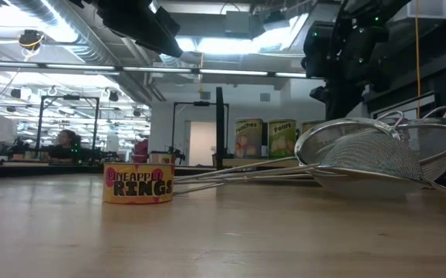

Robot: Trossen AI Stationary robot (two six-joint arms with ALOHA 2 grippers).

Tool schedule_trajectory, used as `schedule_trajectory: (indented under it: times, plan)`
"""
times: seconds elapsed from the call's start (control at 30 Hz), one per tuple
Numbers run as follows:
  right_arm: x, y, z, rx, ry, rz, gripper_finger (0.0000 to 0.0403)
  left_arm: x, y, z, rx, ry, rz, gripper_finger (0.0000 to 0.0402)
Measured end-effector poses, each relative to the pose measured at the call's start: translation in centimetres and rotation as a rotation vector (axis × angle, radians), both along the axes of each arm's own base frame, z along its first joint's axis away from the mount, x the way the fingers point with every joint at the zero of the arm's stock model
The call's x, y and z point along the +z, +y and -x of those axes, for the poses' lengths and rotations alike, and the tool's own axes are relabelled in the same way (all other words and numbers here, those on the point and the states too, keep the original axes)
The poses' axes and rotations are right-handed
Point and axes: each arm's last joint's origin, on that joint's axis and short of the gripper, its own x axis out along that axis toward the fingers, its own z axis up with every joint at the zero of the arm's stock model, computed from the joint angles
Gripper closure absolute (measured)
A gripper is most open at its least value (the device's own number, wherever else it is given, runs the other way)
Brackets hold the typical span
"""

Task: Pick and place cans onto a shelf
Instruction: Put the canned orange on the shelf

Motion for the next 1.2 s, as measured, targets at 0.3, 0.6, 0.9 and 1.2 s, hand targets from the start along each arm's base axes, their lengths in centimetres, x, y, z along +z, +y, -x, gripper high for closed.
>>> schedule_trajectory:
  times: [0.3, 0.6, 0.9, 1.2]
  plan:
    - [0.0, -0.1, 0.0, -0.005, 0.0, -0.001, 0.038, 0.0, 0.0, 0.0, 0.0, 0.0, 0.001, 0.0316]
    - [0.0, 0.0, 0.1, -0.004, 0.006, -0.006, 0.038, 0.0, 0.0, 0.0, 0.0, 0.0, 0.001, 0.0316]
    - [-0.9, -0.3, -0.3, -0.005, 0.037, -0.025, 0.038, 0.0, 0.0, 0.0, 0.0, 0.0, 0.001, 0.0316]
    - [-1.3, -0.4, -0.6, -0.004, 0.051, -0.033, 0.0379, 0.0, 0.0, 0.0, 0.0, 0.001, 0.001, 0.0316]
